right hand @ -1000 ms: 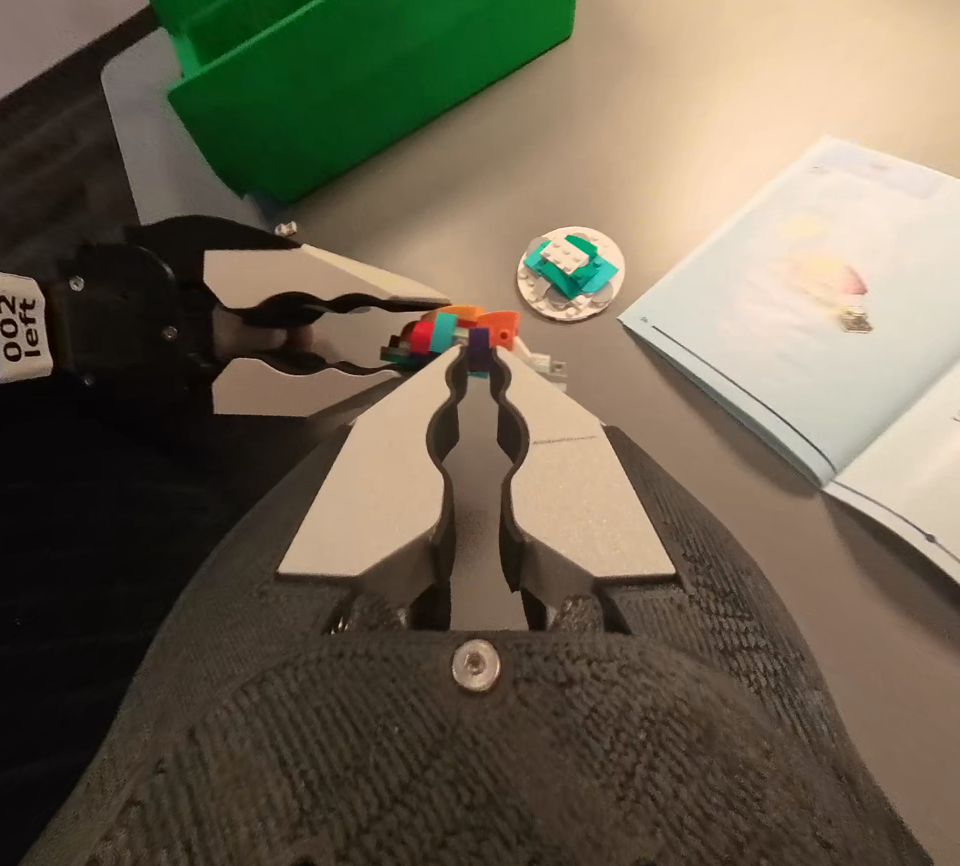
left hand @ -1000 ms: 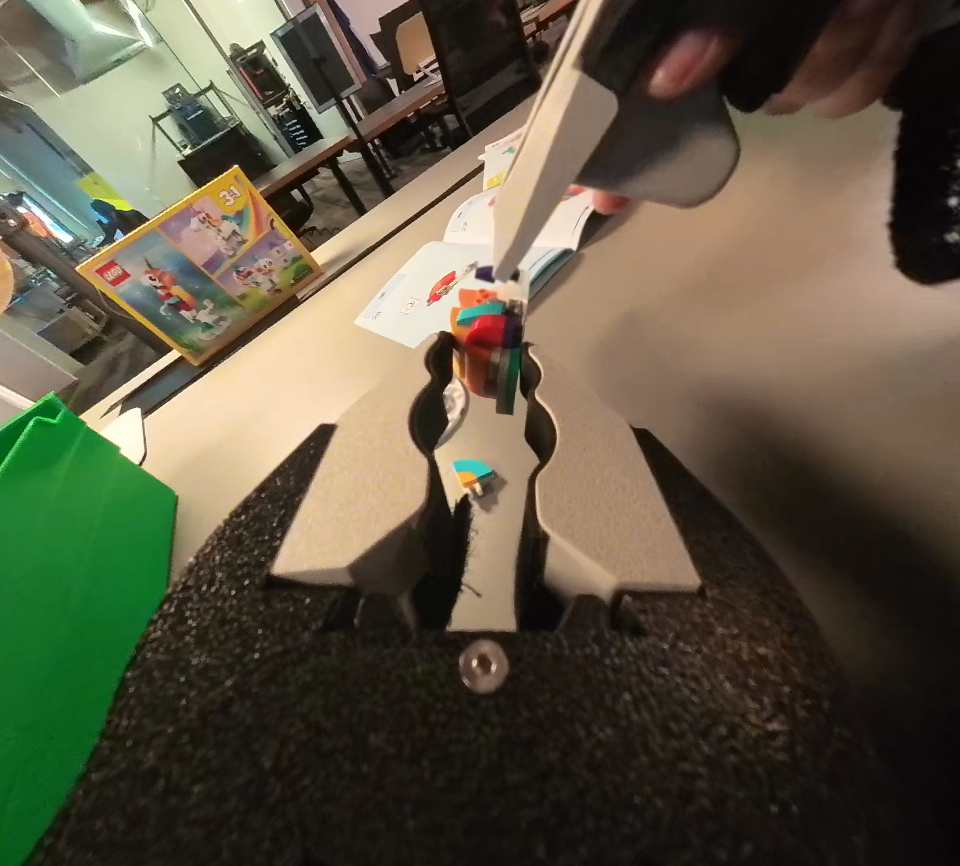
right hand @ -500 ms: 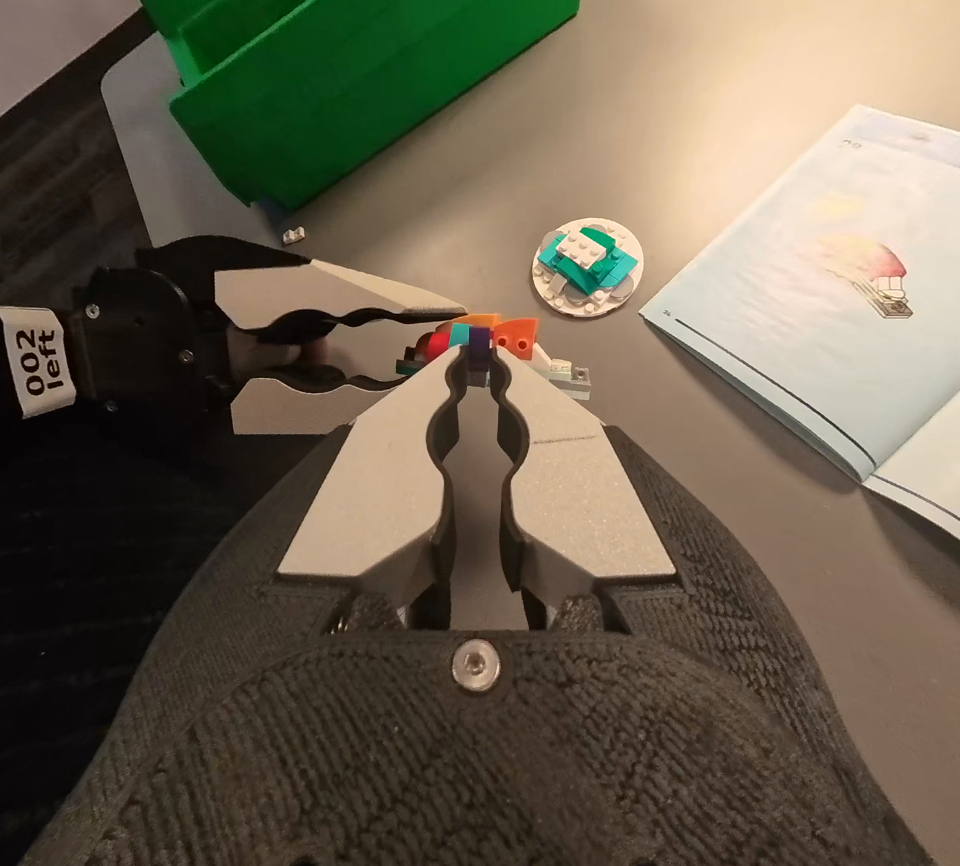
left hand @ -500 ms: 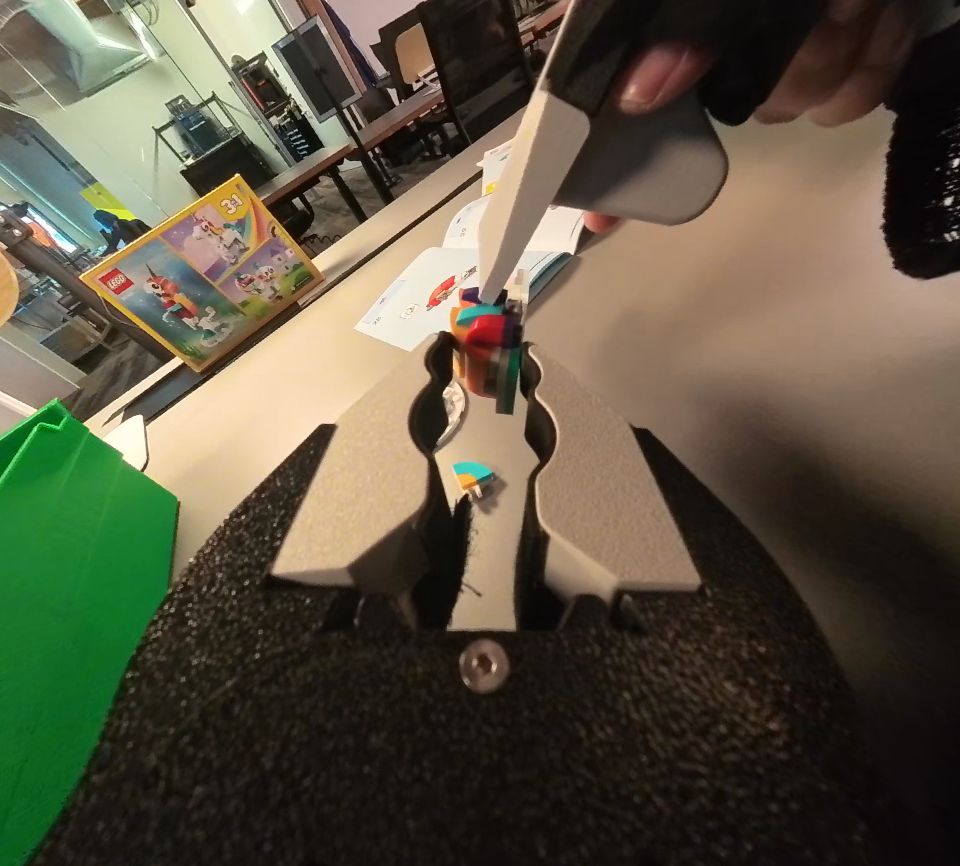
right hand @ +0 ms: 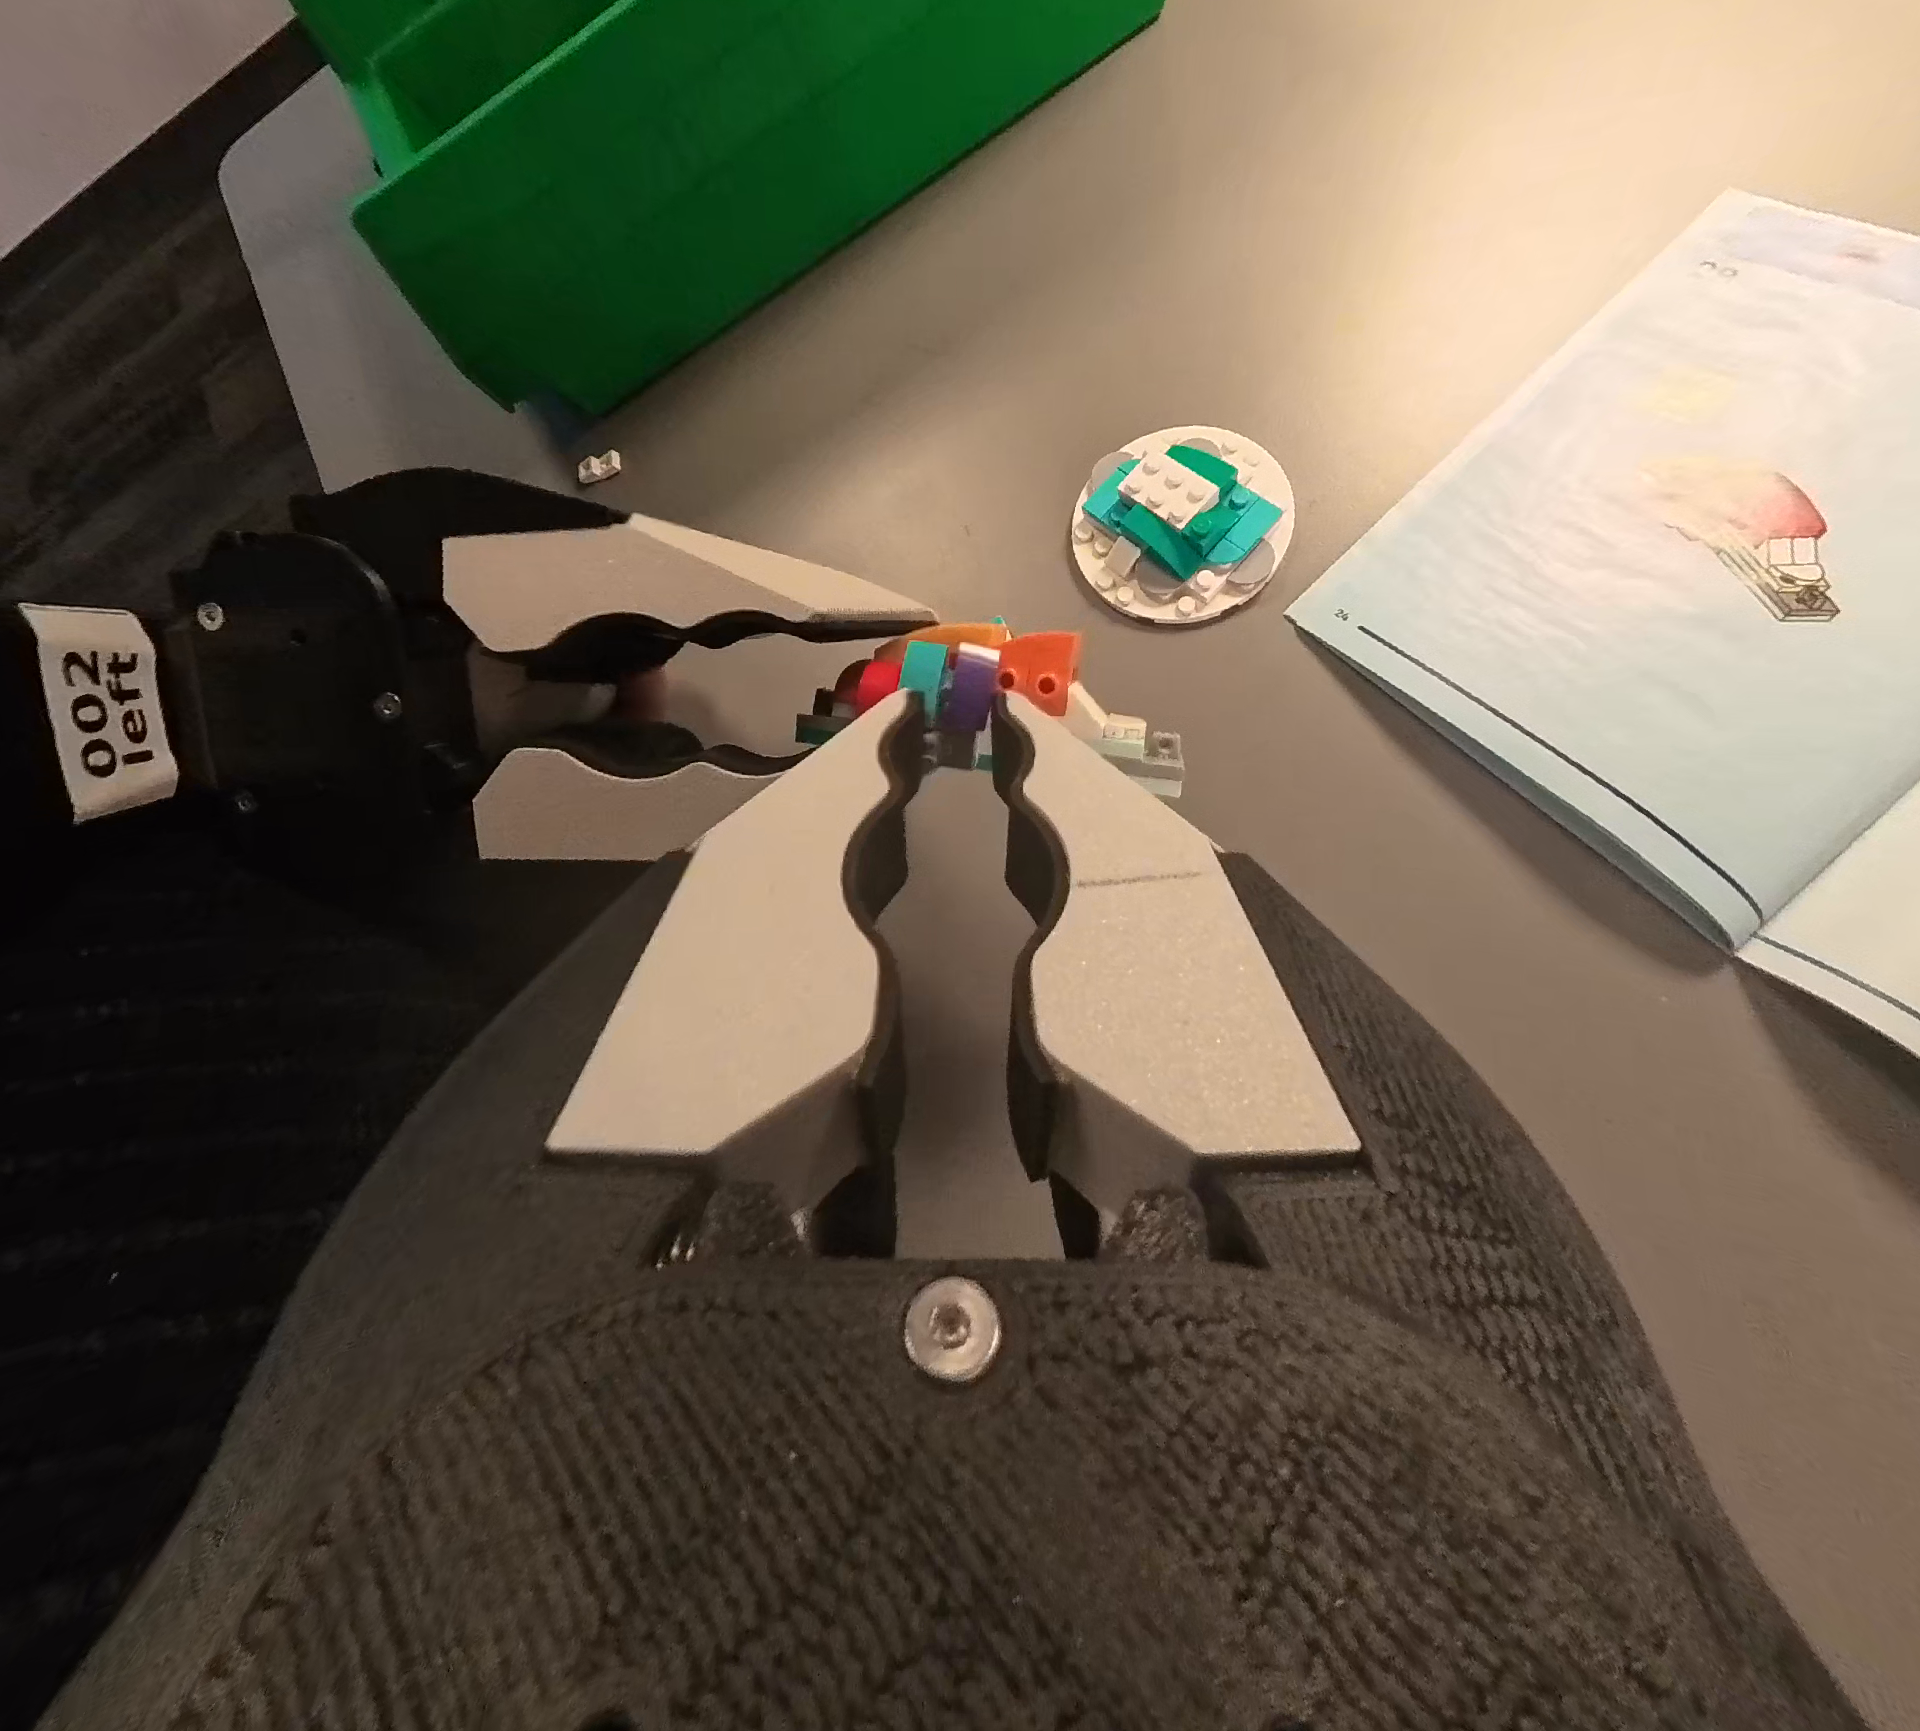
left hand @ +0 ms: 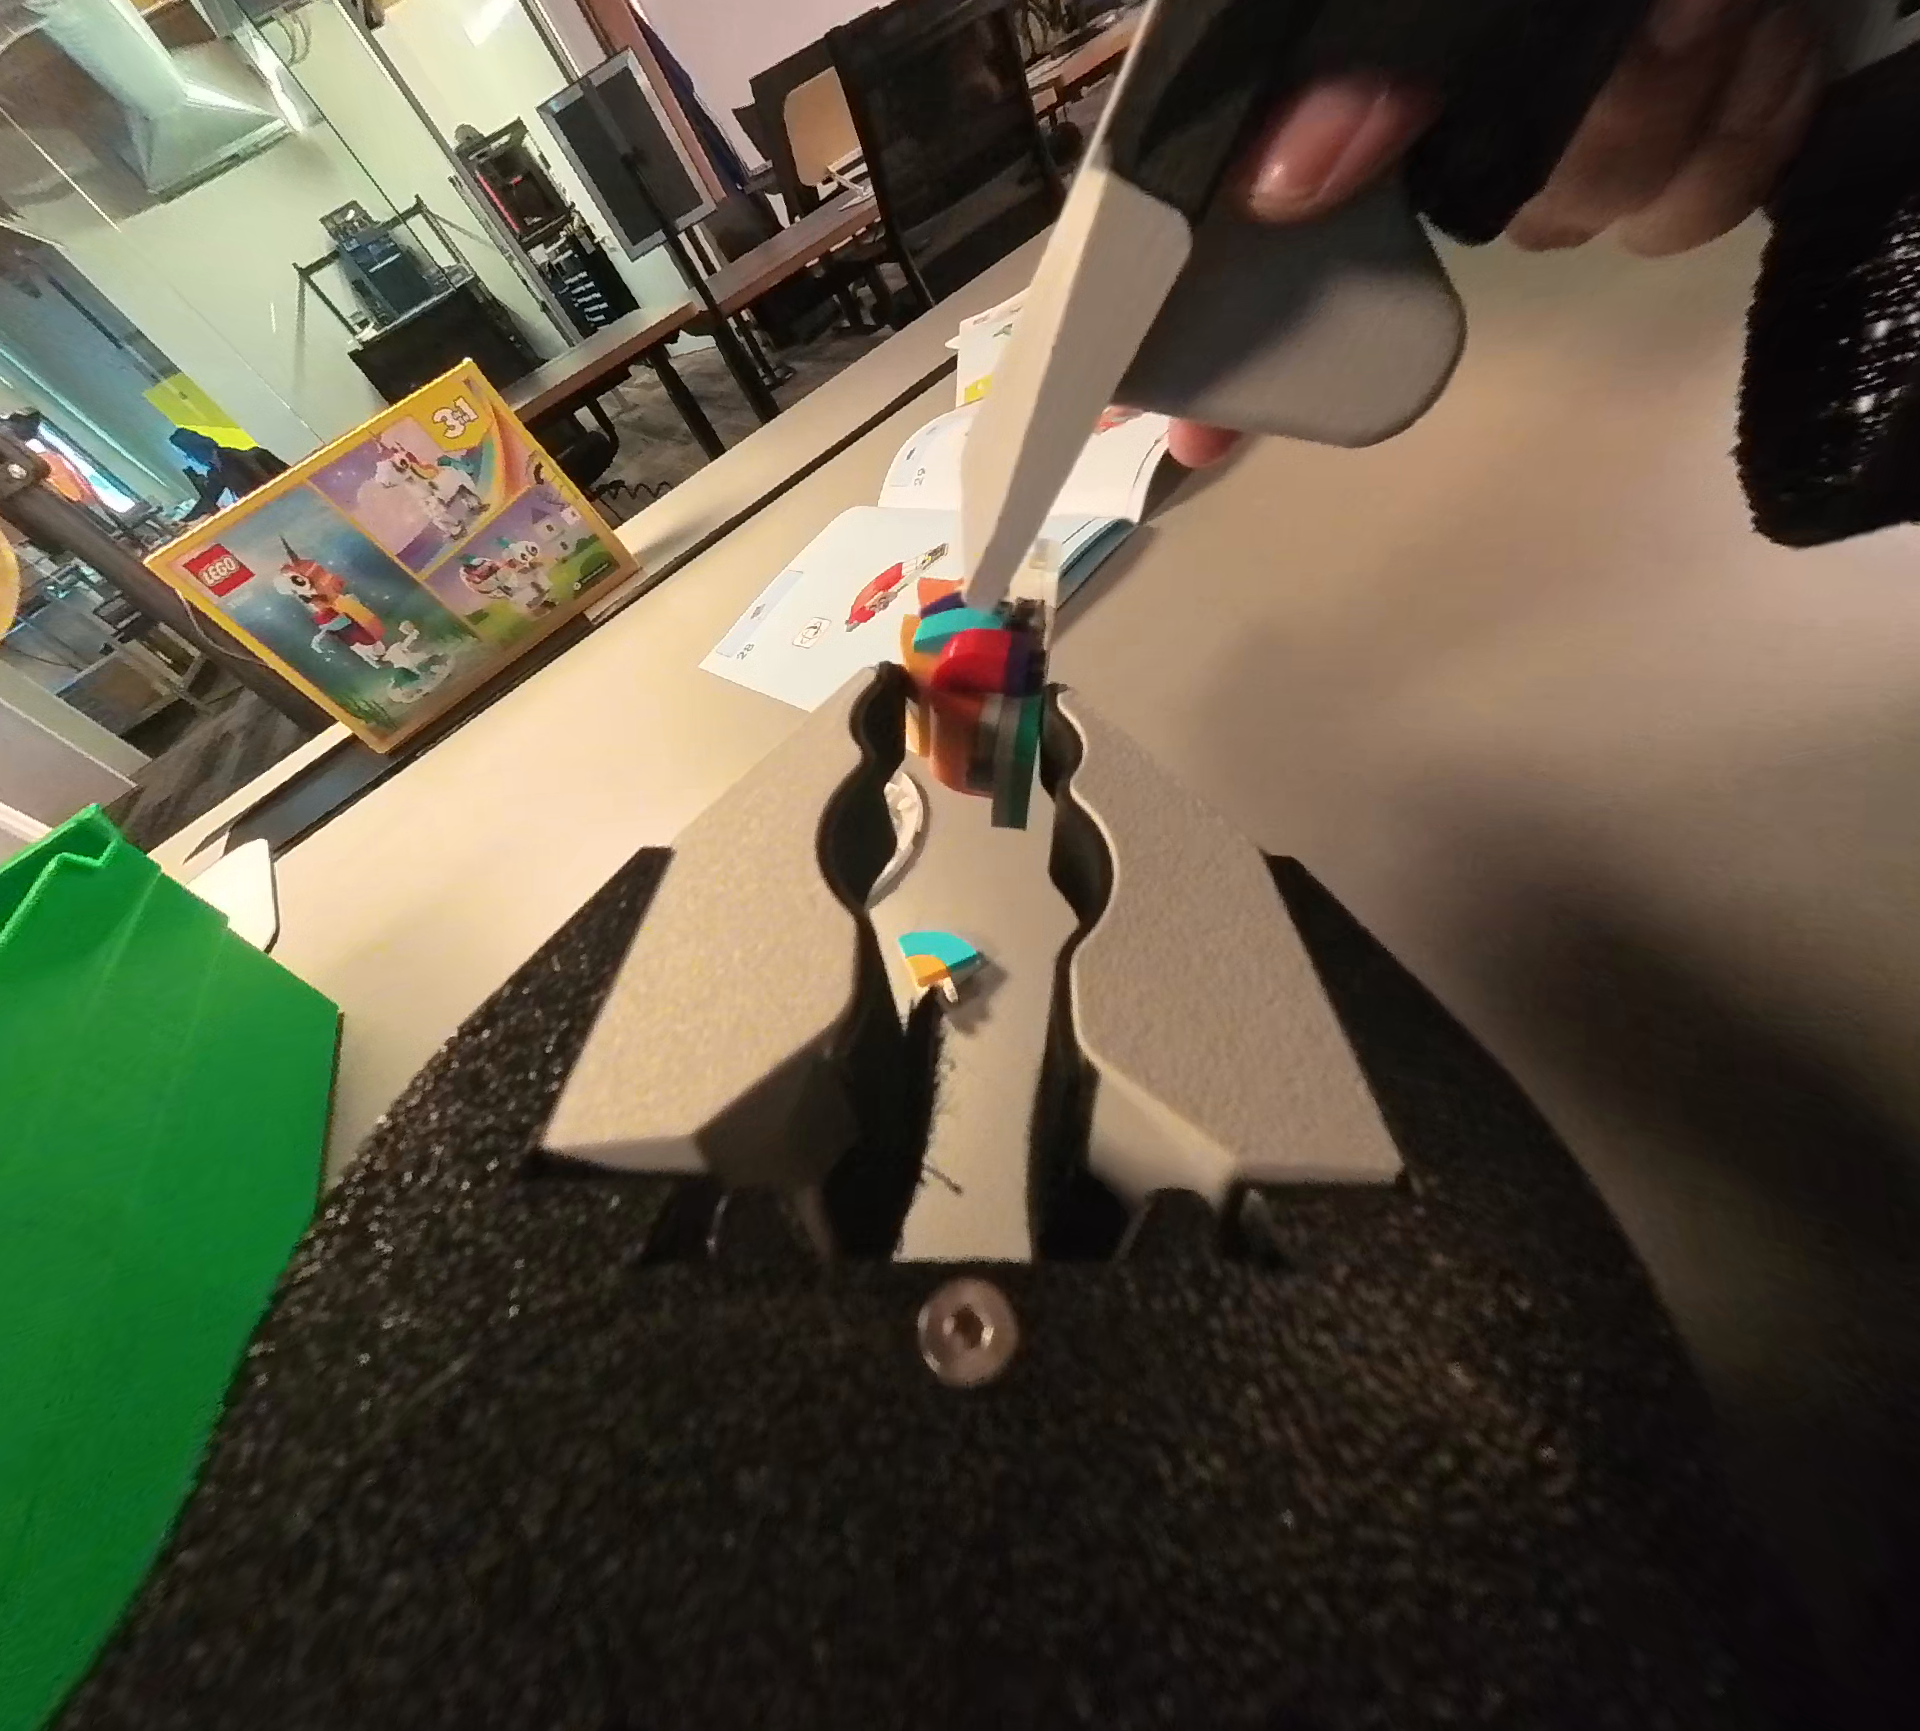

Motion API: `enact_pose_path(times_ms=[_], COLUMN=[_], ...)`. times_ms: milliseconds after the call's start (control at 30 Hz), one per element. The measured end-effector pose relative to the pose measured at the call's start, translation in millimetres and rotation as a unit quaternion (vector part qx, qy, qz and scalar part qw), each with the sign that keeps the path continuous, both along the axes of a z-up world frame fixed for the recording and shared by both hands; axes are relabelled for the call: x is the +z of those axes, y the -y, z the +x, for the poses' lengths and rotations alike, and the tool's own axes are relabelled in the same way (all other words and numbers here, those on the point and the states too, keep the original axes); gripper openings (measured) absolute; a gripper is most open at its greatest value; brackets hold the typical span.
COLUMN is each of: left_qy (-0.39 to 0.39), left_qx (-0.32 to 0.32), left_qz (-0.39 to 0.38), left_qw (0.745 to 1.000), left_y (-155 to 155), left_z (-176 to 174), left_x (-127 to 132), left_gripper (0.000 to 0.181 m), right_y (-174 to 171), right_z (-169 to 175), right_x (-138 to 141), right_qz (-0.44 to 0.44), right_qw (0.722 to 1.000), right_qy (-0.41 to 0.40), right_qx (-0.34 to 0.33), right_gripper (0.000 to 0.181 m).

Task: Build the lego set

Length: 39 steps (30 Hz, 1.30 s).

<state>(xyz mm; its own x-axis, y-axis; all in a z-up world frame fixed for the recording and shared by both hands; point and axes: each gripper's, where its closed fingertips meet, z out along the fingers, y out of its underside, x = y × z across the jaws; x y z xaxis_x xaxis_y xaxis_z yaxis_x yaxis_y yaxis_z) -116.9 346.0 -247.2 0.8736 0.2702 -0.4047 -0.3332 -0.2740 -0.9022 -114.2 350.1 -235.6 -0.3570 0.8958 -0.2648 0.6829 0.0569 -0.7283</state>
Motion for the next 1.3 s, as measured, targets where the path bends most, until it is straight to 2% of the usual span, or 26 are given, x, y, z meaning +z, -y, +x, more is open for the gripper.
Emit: enact_pose_path(times_ms=[167, 267, 400, 500, 633, 733, 800, 933, 1300], left_qy=[0.003, 0.005, 0.027, 0.037, 0.054, 0.068, 0.072, 0.078, 0.087], left_qx=[-0.001, 0.0, 0.005, 0.005, 0.001, -0.004, -0.004, -0.006, -0.011], left_qz=[0.002, 0.004, 0.019, 0.029, 0.039, 0.05, 0.054, 0.06, 0.057], left_qw=[1.0, 1.0, 0.999, 0.999, 0.998, 0.996, 0.996, 0.995, 0.995], left_y=[0.0, 0.3, 2.5, 2.9, 2.4, 1.7, 1.2, 1.1, -0.4], left_z=[0.0, -1.0, -6.7, -8.0, -8.4, -8.0, -8.0, -7.9, -6.8], left_x=[0.3, 1.0, 5.0, 8.8, 12.1, 15.6, 17.3, 19.1, 16.8], left_gripper=[0.023, 0.023, 0.023, 0.023, 0.023, 0.023, 0.023, 0.023, 0.023], right_y=[1.9, 5.2, -5.4, -10.1, -7.9, -4.3, -2.6, -2.2, 4.1], right_z=[2.5, 5.5, 6.1, 5.5, 1.8, -2.5, -4.8, -7.1, -6.7], right_x=[9.3, 21.2, 26.5, 14.8, 6.0, 2.6, 0.5, -2.7, -6.4], right_qz=[-0.016, -0.01, 0.092, 0.209, 0.358, 0.426, 0.45, 0.472, 0.481], right_qw=[1.0, 0.996, 0.974, 0.931, 0.836, 0.777, 0.755, 0.737, 0.729], right_qy=[-0.024, -0.068, -0.167, -0.233, -0.329, -0.369, -0.38, -0.386, -0.389], right_qx=[0.012, 0.054, 0.125, 0.187, 0.254, 0.281, 0.289, 0.292, 0.292], right_gripper=[0.015, 0.028, 0.047, 0.056, 0.059, 0.059, 0.059, 0.057, 0.049])
